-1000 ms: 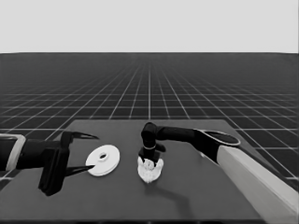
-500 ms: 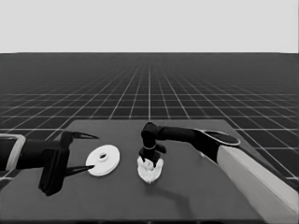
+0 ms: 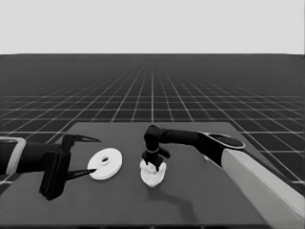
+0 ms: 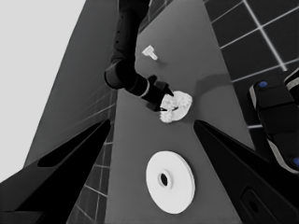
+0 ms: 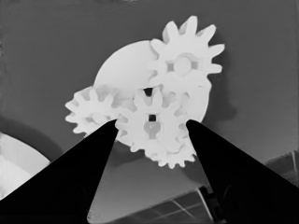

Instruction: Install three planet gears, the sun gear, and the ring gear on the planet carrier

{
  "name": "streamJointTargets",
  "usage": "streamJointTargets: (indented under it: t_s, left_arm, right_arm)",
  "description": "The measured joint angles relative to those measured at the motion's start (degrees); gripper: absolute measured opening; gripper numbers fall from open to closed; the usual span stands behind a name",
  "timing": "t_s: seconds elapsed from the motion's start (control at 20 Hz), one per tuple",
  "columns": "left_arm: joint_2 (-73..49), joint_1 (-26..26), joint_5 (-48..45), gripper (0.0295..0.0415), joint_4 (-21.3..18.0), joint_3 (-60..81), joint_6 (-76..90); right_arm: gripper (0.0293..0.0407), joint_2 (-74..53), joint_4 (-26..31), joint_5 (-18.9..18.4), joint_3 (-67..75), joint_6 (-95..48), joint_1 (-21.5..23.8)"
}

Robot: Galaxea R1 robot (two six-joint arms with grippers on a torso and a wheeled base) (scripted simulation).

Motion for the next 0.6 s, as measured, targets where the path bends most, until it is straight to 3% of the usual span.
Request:
streamJointTargets:
  t_s: [0.6]
  left_arm:
    - [0.0,0.0,0.0,0.0385,0.0,0.0,0.0]
  right_arm:
    - [0.0310,0.0,0.0,0.0,0.0,7.2,0.0]
